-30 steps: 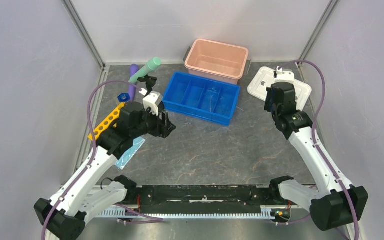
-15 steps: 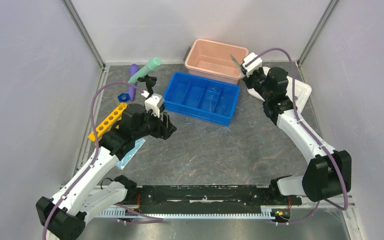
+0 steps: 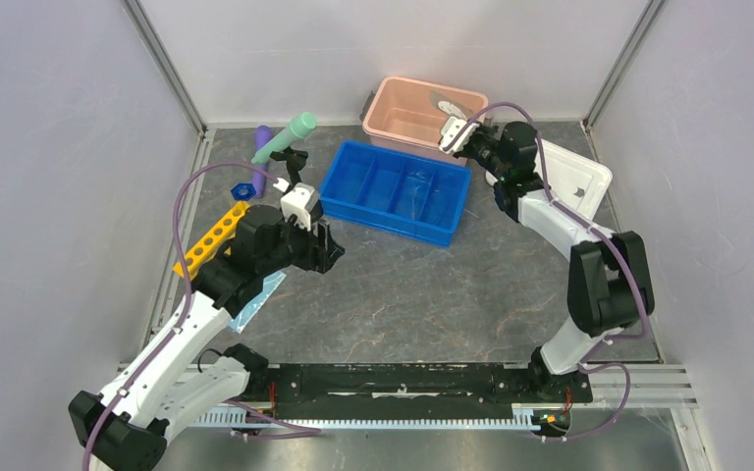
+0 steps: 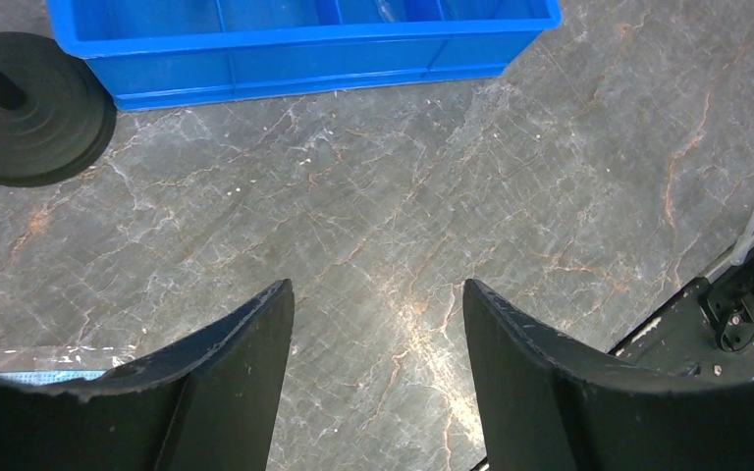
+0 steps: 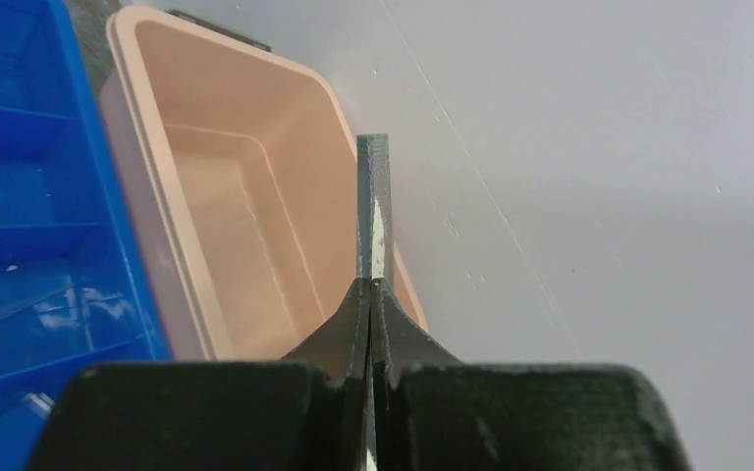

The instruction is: Organize the chemistry lab equipment

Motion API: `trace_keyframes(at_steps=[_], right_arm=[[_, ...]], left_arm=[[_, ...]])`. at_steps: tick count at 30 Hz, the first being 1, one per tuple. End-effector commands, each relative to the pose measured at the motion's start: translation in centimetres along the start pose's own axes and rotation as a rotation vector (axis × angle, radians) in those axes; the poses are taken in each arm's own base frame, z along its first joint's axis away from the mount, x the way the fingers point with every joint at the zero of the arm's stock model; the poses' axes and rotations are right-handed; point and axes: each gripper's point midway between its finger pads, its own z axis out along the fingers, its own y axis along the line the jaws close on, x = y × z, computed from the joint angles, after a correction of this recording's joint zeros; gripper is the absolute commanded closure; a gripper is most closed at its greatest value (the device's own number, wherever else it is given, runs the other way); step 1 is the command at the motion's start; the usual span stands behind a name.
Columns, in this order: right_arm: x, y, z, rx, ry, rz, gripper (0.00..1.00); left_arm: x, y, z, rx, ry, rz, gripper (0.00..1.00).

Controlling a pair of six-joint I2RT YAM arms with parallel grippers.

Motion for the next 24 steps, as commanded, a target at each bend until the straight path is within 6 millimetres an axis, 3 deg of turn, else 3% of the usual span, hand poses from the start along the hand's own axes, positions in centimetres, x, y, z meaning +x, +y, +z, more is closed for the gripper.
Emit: trace_keyframes(at_steps=[1,10,15,19,24], right_arm=[[-2.5,-3.9,2.4,0.095,-0.108,-0.149,1.00],[0.9,0.2,6.1,-0.020,-0.071,-0.173,0.99],[2.2,1.7,7.4,-0.046,-0.054,-0.147,0.93],[2.6,1.8,7.6,-0.031,-0.036,-0.131,0.86],[0.8,0.7,6.8,-0.003,-0.048,-0.109,0.73]], left_arm=[[-1.5,0.6,-0.5,-0.035,-0.073,0.053,0.30],[-1.3,1.9,-0.7,-0.107,-0.063,0.063,0.29],[-1.1,2.4,-0.5,-0.134,-0.049,0.065,0.29],[-0.7,2.9,-0.5,-0.158,-0.032,0.065,0.28],[-0.4,3.4,-0.5,-0.187,-0.017,0.054,0.28]])
